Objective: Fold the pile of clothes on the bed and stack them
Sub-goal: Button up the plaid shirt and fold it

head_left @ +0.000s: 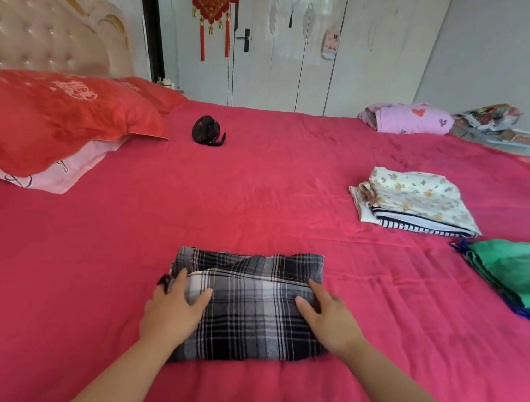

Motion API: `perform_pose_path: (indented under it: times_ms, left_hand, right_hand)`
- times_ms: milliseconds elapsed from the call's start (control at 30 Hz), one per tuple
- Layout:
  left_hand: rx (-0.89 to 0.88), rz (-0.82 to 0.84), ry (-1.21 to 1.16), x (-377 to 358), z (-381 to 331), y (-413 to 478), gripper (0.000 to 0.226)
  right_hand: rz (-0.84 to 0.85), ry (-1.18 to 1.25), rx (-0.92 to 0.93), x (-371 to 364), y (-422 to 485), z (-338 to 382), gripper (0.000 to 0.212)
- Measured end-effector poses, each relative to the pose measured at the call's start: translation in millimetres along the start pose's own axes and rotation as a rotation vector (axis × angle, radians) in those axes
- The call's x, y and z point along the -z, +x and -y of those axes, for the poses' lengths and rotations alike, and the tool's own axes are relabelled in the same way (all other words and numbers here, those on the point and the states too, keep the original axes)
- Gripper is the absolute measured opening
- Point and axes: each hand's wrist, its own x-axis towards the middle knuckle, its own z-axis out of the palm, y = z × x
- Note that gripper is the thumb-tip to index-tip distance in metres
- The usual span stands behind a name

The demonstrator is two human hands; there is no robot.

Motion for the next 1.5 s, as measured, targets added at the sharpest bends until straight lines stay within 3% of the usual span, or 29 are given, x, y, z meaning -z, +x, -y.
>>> perform_pose_path:
  times_ms: [167, 400, 900, 1133, 1500]
  left_hand:
    - [-0.010, 0.076, -0.152, 0, -13, -6, 0.073]
    - [-0.161, -0.038, -0.205, 17, -21, -25, 0.052]
    - [-0.243, -0.064, -0.250, 18, -73, -98, 0.060]
    - [-0.262, -0.057, -0.245, -10, -111, -64, 0.071]
    - [-0.117, 0.121, -0.198, -78, -208, 31, 0.078]
  right_hand:
    - [0.052, 0.054, -0.063, -10, -3, 12, 0.070]
    - [-0.010, 0.101, -0.076, 2, -15, 22, 0.064]
    - [-0.182, 0.183, 0.001, 84, -92, -5, 0.059]
    - [-0.229, 0.209, 0.018, 93, -50, -43, 0.060]
    - [-0.220, 0.258, -0.177, 120, 57, -120, 0.060]
